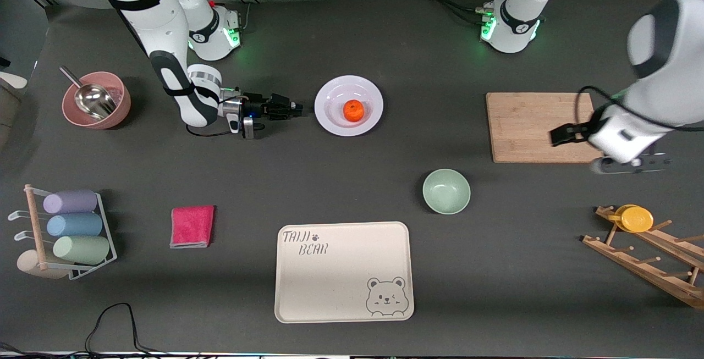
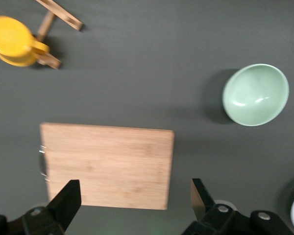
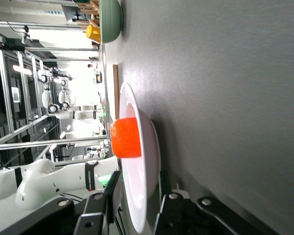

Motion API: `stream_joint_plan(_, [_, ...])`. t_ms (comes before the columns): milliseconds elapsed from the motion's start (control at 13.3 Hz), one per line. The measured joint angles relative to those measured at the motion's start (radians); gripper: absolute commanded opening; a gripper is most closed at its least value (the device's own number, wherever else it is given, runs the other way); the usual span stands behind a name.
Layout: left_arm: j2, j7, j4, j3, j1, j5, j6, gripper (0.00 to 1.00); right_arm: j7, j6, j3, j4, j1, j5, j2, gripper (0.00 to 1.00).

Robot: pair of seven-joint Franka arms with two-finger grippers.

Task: Place orange and plate with both arms
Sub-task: 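Drag the white plate by its rim with the right gripper onto the bear tray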

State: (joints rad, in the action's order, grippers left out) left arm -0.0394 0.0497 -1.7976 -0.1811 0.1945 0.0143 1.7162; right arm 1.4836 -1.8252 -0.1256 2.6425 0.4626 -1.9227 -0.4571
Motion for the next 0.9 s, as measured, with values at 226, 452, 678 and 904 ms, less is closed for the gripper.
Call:
stream_joint_plan(226, [0.046,-0.052,0.002,-0.068,-0.006,-0.009,-0.057,1.00,0.015,-0.003,0.023,-0.017,0.029,-0.059,-0.022,0.38])
stream_joint_plan(452, [0.069,-0.045,0.023,0.095,-0.166,-0.018,-0.116,1.00,0.030,-0.024,0.059,-0.033,0.029,-0.113,-0.034,0.38])
stream_joint_plan(678, [0.071,-0.017,0.029,0.161,-0.210,-0.020,-0.119,1.00,0.031,-0.054,0.103,-0.050,0.030,-0.152,-0.038,0.38])
stream_joint_plan(904, [0.071,-0.012,0.030,0.161,-0.209,-0.022,-0.119,1.00,0.031,-0.057,0.104,-0.053,0.030,-0.153,-0.039,0.20])
